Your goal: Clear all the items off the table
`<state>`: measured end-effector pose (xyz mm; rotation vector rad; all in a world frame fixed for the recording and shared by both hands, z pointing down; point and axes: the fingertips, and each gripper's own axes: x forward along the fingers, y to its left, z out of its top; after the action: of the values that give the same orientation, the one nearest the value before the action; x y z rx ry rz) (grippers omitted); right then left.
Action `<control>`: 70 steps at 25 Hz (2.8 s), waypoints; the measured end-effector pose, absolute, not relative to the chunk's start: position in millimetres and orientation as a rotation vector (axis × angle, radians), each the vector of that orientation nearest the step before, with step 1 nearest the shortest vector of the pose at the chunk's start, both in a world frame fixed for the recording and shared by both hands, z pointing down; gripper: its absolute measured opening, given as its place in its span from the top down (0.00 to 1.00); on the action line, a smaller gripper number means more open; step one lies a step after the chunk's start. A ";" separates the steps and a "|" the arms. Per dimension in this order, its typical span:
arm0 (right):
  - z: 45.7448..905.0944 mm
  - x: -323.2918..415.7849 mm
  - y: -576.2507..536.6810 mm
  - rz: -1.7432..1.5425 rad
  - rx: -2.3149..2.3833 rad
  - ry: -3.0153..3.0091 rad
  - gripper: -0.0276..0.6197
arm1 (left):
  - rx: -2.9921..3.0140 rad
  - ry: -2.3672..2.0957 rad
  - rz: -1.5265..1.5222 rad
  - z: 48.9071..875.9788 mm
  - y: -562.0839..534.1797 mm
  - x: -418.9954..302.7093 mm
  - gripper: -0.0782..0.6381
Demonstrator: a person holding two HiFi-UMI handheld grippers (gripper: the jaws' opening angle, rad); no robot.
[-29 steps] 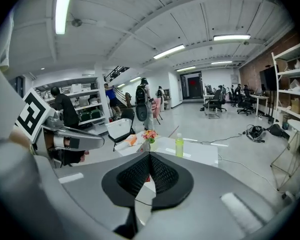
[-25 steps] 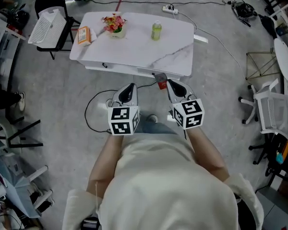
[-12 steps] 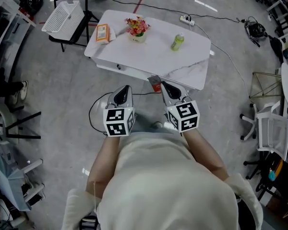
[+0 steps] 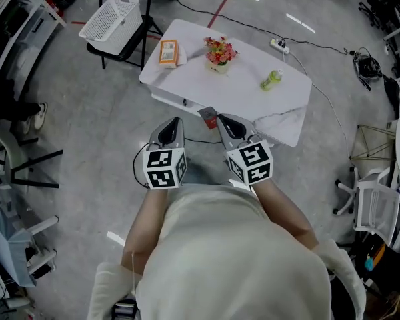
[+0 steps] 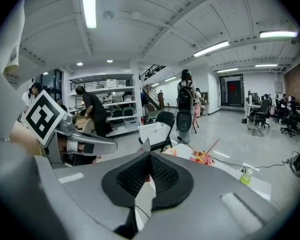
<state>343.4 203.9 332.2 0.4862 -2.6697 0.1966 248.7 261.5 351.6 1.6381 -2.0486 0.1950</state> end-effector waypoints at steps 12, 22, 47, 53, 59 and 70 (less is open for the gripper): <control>321.1 222.4 216.7 0.163 0.383 -2.682 0.96 | 1.552 -2.091 0.155 350.6 283.0 131.6 0.88; 328.5 131.8 226.6 0.159 0.301 -2.688 0.96 | 1.490 -2.134 0.149 353.9 300.3 45.3 0.88; 330.7 -12.3 238.1 0.093 -0.008 -2.711 0.96 | 1.240 -2.278 0.077 357.3 334.0 -67.4 0.88; 318.8 -68.7 206.9 0.079 -0.033 -2.745 0.96 | 1.203 -2.307 0.082 354.1 313.7 -116.1 0.88; 317.0 -111.6 173.4 0.073 -0.048 -2.732 0.96 | 1.162 -2.313 0.057 352.6 285.0 -162.3 0.88; 318.5 -175.8 122.3 0.080 -0.063 -2.707 0.96 | 1.132 -2.300 0.025 348.4 235.4 -227.1 0.88</control>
<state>-175.8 122.3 318.5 -0.0634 -2.7073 0.0797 -227.1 235.4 348.4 1.1323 -2.3001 0.0246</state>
